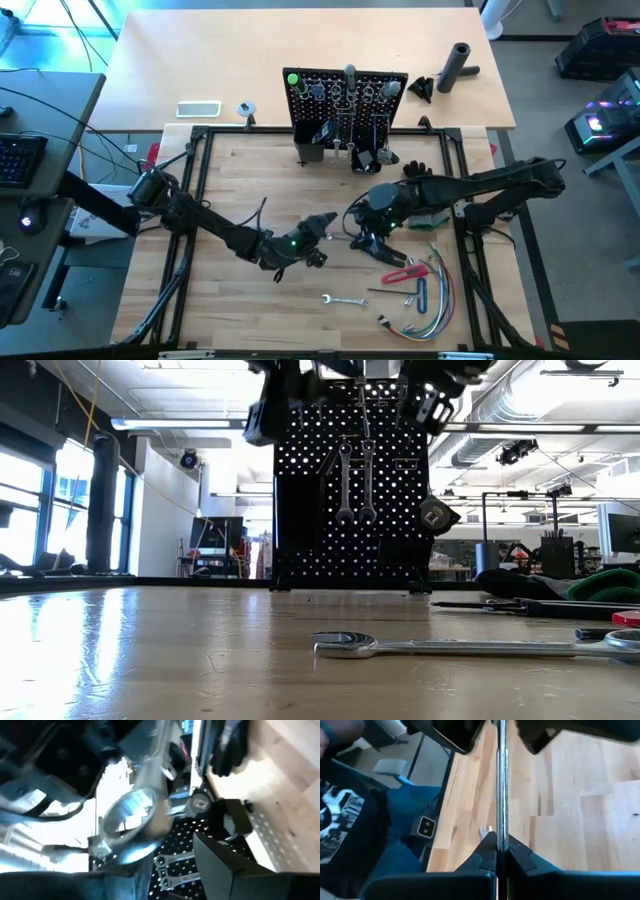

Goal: Hang tools onto peg board
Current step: Hang the silver wrench on the peg board

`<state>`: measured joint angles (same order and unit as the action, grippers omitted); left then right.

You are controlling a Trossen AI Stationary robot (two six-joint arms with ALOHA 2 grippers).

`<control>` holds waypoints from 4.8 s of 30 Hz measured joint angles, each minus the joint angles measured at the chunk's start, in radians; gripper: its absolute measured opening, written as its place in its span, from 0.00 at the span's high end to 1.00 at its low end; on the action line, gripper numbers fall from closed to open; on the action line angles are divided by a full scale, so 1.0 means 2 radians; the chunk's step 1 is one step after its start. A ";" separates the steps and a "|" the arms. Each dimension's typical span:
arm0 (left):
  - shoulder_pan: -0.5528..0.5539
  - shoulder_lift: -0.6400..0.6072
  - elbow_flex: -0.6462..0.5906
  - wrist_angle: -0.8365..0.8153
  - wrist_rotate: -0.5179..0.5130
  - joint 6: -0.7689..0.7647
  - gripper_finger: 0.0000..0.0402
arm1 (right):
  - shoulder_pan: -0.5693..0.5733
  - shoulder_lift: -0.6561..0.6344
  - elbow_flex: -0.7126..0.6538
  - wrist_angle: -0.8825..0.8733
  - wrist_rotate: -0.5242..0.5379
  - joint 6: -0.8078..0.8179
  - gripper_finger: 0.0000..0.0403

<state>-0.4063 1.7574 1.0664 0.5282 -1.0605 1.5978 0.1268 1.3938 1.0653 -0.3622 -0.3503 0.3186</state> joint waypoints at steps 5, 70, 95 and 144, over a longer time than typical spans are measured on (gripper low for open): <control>0.006 -0.023 0.000 0.000 0.000 -0.008 0.64 | 0.000 -0.031 0.000 -0.039 0.031 0.003 1.00; 0.173 -0.158 -0.226 -0.042 0.373 -0.719 0.64 | -0.263 -0.326 0.000 -0.243 0.123 -0.224 1.00; 0.146 -0.158 -0.233 -0.004 0.372 -0.741 0.64 | -0.324 -0.196 0.000 -0.110 0.019 -0.274 1.00; 0.147 -0.158 -0.232 -0.019 0.370 -0.751 0.64 | -0.339 -0.412 -0.149 -0.058 0.003 -0.229 1.00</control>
<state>-0.1131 1.4414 0.6018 0.4903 -0.3214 0.0958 -0.5503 0.5704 0.7668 -0.4776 -0.3442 -0.1386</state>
